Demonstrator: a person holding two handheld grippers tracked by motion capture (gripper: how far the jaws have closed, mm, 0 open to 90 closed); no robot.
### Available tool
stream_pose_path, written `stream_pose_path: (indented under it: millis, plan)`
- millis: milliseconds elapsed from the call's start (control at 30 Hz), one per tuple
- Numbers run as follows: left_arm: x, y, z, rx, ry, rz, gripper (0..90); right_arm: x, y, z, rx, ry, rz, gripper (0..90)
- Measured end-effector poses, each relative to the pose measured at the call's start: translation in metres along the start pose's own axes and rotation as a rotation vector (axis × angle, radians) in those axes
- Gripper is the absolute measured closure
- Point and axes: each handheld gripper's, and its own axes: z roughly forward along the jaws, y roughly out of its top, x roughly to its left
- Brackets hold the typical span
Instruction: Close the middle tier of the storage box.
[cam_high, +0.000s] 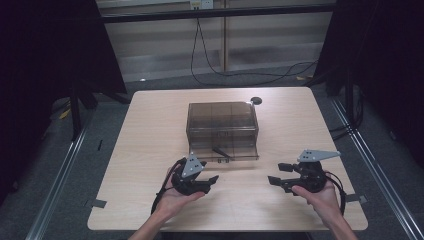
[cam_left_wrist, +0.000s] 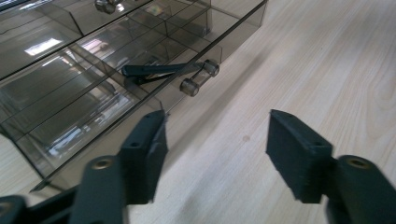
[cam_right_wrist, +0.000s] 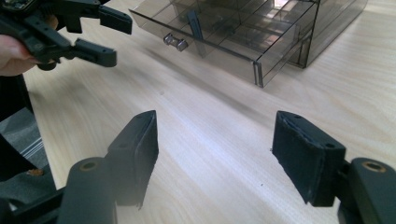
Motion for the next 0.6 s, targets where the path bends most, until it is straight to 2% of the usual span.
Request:
stream_pose_path:
  millis: [133, 333, 533, 600]
  plan:
    - [0.000, 0.003, 0.005, 0.003, -0.008, 0.010, 47.6, -0.002, -0.004, -0.001, -0.014, 0.002, 0.006, 30.7]
    - [0.002, 0.011, 0.014, 0.013, -0.046, 0.025, 60.5, -0.001, -0.009, 0.003, -0.008, 0.006, 0.011, 28.4]
    - [0.002, 0.014, 0.022, 0.026, -0.055, 0.032, 72.9, 0.000, -0.011, 0.000, -0.023, 0.003, 0.024, 22.7]
    - [0.003, 0.013, 0.025, 0.035, -0.069, 0.037, 74.1, 0.000, -0.012, 0.000, -0.029, -0.003, 0.024, 21.7]
